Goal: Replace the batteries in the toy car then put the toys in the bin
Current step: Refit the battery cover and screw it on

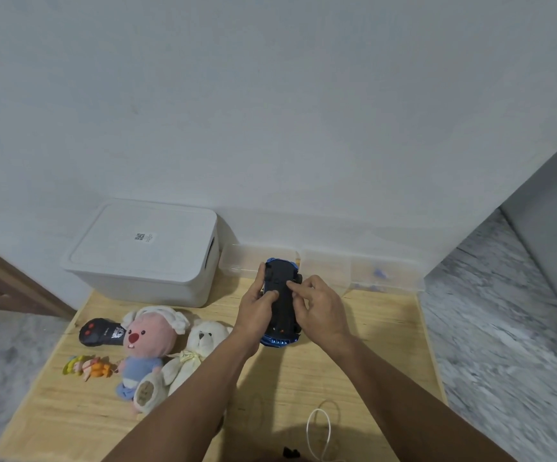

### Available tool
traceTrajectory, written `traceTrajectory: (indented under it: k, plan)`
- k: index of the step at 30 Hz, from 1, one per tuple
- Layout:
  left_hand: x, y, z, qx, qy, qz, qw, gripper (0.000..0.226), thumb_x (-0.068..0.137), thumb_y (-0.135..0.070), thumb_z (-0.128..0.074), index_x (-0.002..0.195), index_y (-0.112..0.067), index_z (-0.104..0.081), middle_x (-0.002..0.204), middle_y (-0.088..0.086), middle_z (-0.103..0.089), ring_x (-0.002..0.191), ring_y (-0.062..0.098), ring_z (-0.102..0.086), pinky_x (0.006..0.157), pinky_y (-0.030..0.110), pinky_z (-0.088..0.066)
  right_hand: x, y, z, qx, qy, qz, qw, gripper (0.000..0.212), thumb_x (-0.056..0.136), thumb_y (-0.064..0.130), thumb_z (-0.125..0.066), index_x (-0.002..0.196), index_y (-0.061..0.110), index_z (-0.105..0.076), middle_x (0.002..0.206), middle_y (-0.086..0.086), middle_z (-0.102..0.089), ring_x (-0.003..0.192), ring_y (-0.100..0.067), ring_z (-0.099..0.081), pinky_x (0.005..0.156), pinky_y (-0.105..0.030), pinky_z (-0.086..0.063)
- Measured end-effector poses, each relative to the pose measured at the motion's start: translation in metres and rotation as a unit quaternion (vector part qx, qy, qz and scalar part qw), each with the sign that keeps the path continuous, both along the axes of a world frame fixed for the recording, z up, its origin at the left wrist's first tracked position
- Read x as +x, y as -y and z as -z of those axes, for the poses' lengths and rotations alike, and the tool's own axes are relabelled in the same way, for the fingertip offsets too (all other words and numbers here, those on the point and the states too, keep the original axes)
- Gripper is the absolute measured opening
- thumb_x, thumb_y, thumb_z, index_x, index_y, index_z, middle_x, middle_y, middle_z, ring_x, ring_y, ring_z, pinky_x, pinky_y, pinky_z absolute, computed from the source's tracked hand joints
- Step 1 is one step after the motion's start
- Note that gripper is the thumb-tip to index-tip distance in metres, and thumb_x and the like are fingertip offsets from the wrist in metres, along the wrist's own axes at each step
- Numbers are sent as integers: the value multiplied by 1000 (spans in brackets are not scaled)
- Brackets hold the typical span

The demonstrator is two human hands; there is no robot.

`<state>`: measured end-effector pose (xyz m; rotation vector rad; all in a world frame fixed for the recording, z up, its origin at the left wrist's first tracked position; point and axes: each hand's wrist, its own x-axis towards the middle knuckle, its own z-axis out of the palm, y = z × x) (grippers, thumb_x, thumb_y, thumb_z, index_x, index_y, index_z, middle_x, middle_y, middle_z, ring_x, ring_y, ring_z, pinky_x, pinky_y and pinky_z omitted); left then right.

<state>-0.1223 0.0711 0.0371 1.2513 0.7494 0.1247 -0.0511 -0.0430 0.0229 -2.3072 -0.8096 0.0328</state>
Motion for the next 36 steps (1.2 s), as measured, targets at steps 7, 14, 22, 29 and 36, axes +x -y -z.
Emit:
traceTrajectory:
  k: [7, 14, 22, 29, 36]
  plan:
    - [2, 3, 0, -11, -9, -7, 1000, 60, 97, -10, -47, 144, -46, -37, 104, 7, -68, 90, 22, -65, 80, 36, -56, 2, 0, -1, -27, 14, -1, 1000, 29, 92, 16, -56, 117, 19, -71, 91, 3, -60, 76, -19, -62, 65, -30, -51]
    - [2, 5, 1, -24, -7, -14, 1000, 59, 96, -9, -47, 143, -46, -39, 98, 1, -68, 84, 20, -65, 74, 34, -57, 3, -1, 2, 42, -46, 38, 997, 25, 89, 10, -61, 109, 16, -75, 85, 7, -57, 68, 0, -50, 65, -13, -41]
    - [0, 6, 6, -25, -17, -3, 1000, 59, 96, -11, -47, 143, -46, -39, 104, 3, -68, 89, 26, -66, 77, 39, -58, 5, 3, -2, -12, -62, 9, 998, 25, 90, 14, -60, 111, 17, -73, 90, 7, -59, 79, -8, -57, 71, -18, -46]
    - [0, -4, 5, -44, -26, 14, 999, 63, 96, -12, -46, 147, -47, -30, 104, 5, -71, 95, 35, -68, 82, 45, -58, 13, 2, -19, 142, -332, 111, 926, 26, 82, 3, -68, 104, 16, -72, 75, 2, -61, 74, -8, -58, 71, -19, -40]
    - [1, -6, 3, -89, -17, 6, 996, 65, 96, -16, -54, 148, -45, -27, 103, -2, -70, 96, 28, -69, 84, 46, -57, 36, 4, -41, 171, -473, 192, 843, 39, 93, -1, -47, 131, 10, -44, 121, -12, -54, 104, -20, -52, 78, -31, -45]
